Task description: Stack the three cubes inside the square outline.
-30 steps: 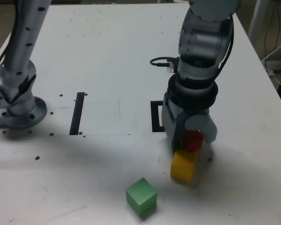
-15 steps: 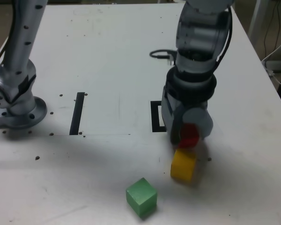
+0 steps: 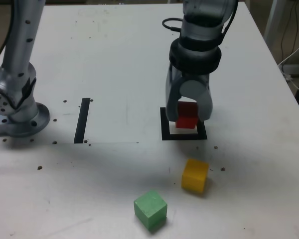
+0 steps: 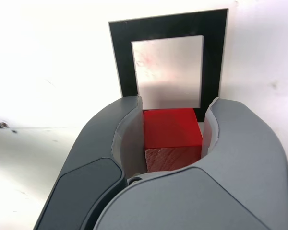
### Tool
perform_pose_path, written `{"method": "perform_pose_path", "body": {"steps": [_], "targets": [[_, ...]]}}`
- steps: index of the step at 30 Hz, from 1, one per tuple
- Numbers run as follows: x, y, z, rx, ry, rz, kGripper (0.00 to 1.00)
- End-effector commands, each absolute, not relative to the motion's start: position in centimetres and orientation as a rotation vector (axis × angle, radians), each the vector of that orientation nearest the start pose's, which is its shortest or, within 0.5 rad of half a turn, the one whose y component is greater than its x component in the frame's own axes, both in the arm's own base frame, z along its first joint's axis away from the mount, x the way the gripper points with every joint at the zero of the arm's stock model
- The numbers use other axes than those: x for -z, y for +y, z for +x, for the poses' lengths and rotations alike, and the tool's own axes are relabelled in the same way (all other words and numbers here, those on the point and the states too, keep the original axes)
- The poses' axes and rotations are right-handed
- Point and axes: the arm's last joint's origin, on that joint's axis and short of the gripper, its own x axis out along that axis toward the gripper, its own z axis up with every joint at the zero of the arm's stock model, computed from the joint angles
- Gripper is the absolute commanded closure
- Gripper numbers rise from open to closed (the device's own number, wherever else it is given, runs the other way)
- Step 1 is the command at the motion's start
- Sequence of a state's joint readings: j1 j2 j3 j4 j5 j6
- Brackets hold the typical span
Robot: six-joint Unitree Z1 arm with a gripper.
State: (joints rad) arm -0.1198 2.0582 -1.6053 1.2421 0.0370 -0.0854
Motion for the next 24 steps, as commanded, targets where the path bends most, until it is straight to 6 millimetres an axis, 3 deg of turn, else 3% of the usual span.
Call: {"method": "perform_pose_path", "body": {"steps": [1,8,24], "targets": [[-25.3,-3.5,36.3,-0.009,1.692,0.069,0.71],[-24.8,-2.0,35.9,-0.003,1.715,0.047,0.71],[-23.2,-0.9,36.8,0.067,1.683,0.013,0.70]]}}
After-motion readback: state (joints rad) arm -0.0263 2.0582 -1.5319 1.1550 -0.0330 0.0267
